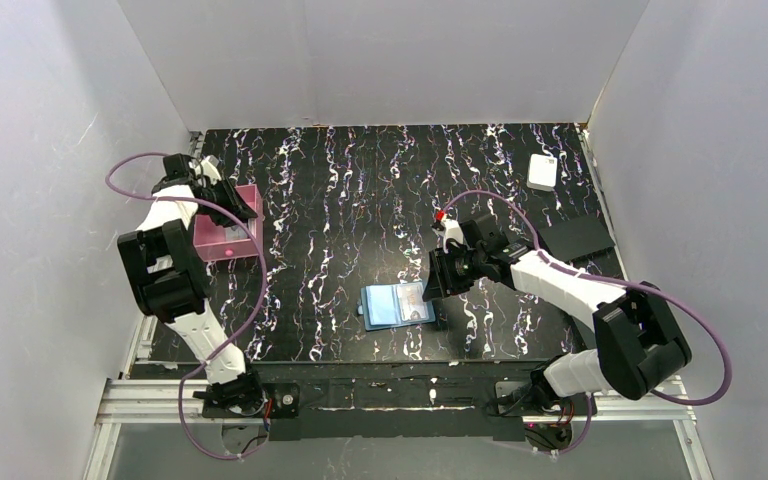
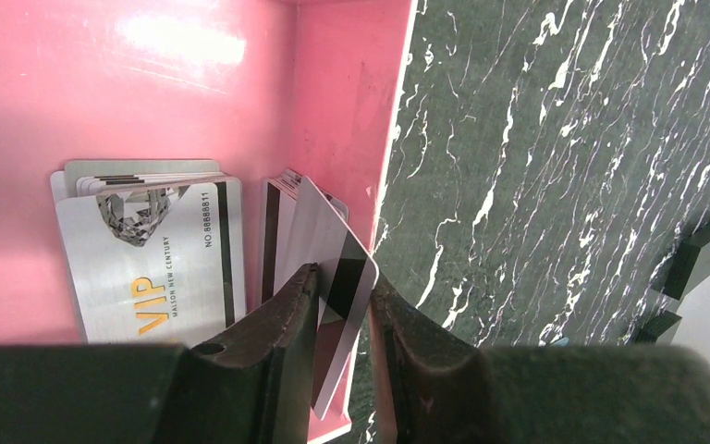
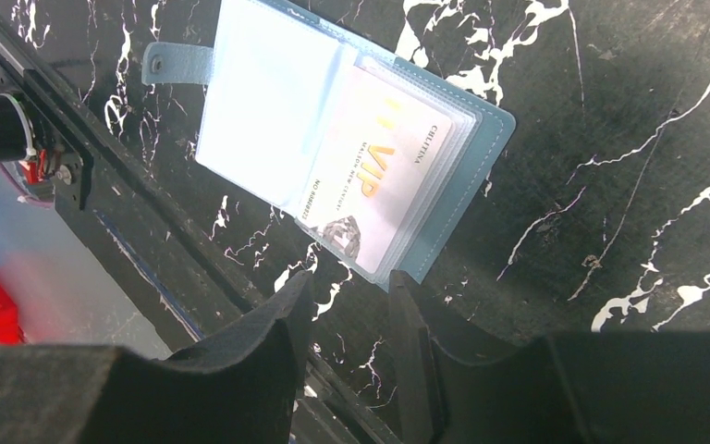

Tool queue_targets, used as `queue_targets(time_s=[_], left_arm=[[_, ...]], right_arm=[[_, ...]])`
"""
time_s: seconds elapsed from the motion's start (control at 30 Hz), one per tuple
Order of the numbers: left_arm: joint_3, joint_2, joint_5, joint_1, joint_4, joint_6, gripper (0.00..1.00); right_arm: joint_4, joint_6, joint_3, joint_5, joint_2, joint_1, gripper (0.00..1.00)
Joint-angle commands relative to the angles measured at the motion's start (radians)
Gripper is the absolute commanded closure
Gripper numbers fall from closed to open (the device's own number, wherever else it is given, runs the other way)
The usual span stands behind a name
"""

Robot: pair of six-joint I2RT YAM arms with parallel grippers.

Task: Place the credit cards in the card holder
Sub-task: Pick up the credit card from the storage box.

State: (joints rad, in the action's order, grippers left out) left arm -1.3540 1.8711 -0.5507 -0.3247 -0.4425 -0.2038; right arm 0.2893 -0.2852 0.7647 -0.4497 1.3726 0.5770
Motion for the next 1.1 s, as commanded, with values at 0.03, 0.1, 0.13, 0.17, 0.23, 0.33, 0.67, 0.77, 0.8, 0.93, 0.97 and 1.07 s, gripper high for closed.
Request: queue_targets(time_s=[0.03,0.1,0.13,0.17,0.23,0.33,0.67,0.77,0.8,0.93,0.97,1.07], left_arm=[[0.000,-0.085,0.023,0.013,-0.056,0.025,0.86],[-0.002,-0.093,0.050,0.022,-0.069,0.040,0.87],[-0.004,-0.097,0.062,0.027,-0.074,0.045,0.87],[-0.005,-0.100,0.073,0.033,-0.078,0.049,0.88],[-0.009,-0.103,0.099,0.043,-0.091,0.056,0.88],[-0.015,-0.113,0.147,0.063,-0.110,0.067,0.90],[-0.059,-0.112,0.319,0.139,-0.185,0.104,0.97],[-0.068,-0.117,0.349,0.152,-0.199,0.111,0.99],[-0.070,-0.119,0.359,0.154,-0.203,0.114,0.99],[-0.082,-0.123,0.407,0.161,-0.225,0.118,1.00],[-0.084,-0.124,0.412,0.163,-0.228,0.119,1.00],[-0.090,-0.126,0.428,0.169,-0.237,0.117,1.00]], right_arm=[[-0.016,0.003,0.016,-0.021,0.010,-0.002,0.55],[-0.016,0.002,0.017,-0.023,0.013,-0.002,0.55],[-0.016,0.001,0.018,-0.024,0.014,-0.002,0.55],[-0.017,0.001,0.018,-0.024,0.014,-0.002,0.55],[-0.018,0.001,0.018,-0.025,0.016,-0.002,0.55],[-0.018,0.001,0.017,-0.027,0.019,-0.002,0.55],[-0.026,-0.002,0.015,-0.033,0.025,-0.002,0.55],[-0.026,-0.001,0.014,-0.034,0.027,-0.002,0.55],[-0.026,-0.002,0.013,-0.035,0.028,-0.002,0.55],[-0.027,-0.002,0.013,-0.037,0.028,-0.002,0.55],[-0.027,-0.002,0.014,-0.037,0.028,-0.002,0.55],[-0.027,-0.002,0.016,-0.038,0.030,-0.002,0.55]])
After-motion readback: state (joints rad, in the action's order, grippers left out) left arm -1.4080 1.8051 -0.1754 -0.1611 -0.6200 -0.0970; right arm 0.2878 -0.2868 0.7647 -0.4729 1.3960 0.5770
